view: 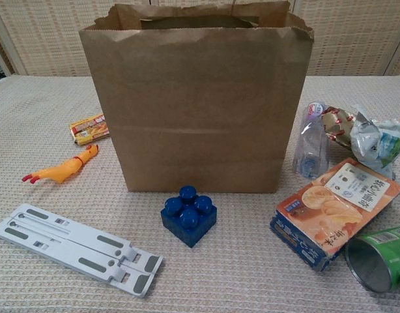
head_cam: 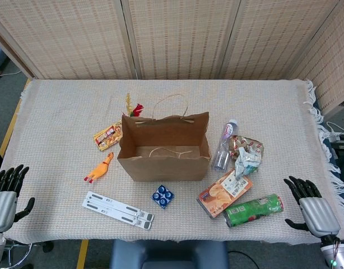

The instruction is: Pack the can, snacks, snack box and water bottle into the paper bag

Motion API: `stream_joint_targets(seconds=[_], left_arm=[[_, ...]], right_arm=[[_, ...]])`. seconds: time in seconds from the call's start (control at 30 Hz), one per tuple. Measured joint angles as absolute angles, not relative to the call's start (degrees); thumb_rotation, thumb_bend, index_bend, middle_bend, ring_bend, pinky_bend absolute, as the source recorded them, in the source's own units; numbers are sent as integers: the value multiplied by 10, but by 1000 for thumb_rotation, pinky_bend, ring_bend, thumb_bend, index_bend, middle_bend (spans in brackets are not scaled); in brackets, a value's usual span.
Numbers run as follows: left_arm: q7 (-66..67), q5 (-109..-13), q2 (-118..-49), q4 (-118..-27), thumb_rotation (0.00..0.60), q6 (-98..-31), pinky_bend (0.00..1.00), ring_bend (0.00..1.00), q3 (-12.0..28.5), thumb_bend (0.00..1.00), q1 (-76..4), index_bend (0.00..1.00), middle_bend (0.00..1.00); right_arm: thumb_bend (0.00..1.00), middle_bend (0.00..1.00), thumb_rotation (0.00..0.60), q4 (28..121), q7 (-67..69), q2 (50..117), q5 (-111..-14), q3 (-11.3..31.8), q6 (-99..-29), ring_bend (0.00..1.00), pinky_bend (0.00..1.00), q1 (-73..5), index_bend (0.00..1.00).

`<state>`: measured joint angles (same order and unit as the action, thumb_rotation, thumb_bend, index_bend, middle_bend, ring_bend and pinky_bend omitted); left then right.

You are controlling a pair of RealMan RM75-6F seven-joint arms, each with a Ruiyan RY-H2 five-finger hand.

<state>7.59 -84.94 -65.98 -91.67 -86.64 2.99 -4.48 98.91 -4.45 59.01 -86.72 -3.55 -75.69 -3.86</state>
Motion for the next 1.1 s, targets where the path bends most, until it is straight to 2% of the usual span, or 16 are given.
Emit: stream_joint_targets(seconds=[0.3, 0.4, 0.5, 0.7, 1.1], left_arm=[[76, -849, -660, -917, 600, -866, 0, 0, 30, 377, -45, 17, 0], [77, -847, -660, -917, 600, -864, 0, 0, 31, 377, -46, 16, 0], [79, -846, -660, -918, 600, -864, 0, 0, 31, 377, -46, 16, 0], [79, -845, -660, -918, 600, -864, 0, 0, 31, 377, -46, 17, 0], [78, -847, -660, -918, 600, -865, 0, 0, 31, 377, -45, 17, 0]], right_arm=[[37, 0, 600, 991, -36, 590, -873, -38, -756, 0, 0, -40, 0], [37, 8, 600, 993, -22, 589, -884, -41, -752, 2, 60, -43, 0], [37, 84, 600, 997, -4, 589, -897, -45, -745, 51, 162, -48, 5], [37, 80, 600, 1002, -24, 590, -896, -50, -705, 66, 182, -66, 3], [37, 66, 600, 1029, -168, 622, -813, -35, -600, 69, 191, -125, 8]])
